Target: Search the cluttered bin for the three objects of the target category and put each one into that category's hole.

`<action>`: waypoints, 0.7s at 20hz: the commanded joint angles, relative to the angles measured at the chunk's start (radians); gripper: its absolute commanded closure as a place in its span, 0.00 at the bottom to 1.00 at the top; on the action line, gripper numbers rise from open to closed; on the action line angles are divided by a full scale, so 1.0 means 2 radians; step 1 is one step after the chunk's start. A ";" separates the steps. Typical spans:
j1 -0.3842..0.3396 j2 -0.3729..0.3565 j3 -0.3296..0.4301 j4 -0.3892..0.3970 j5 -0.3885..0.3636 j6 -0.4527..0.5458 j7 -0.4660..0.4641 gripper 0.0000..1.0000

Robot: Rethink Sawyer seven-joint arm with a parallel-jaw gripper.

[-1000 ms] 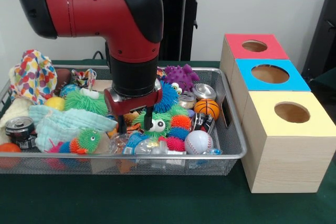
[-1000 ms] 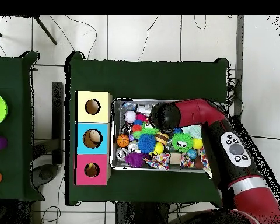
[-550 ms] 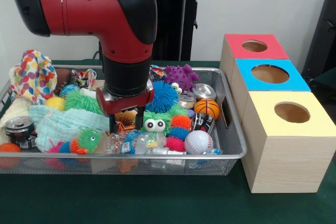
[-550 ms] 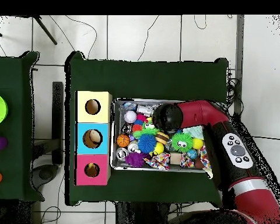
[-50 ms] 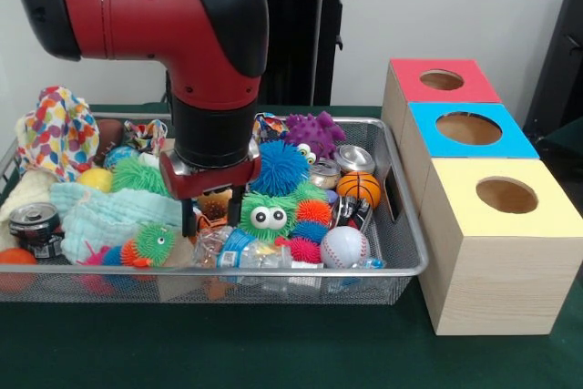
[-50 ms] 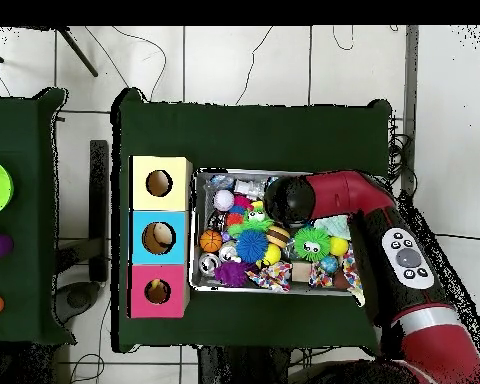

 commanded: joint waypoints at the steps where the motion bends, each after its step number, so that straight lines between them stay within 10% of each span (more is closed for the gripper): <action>1: -0.016 0.019 -0.010 0.002 0.011 0.078 -0.067 0.00; 4: -0.038 0.024 0.008 0.021 0.037 0.072 -0.068 0.00; 5: -0.045 0.026 0.013 0.027 0.046 0.070 -0.069 1.00; 14: -0.052 0.029 0.012 0.038 0.052 0.070 -0.075 1.00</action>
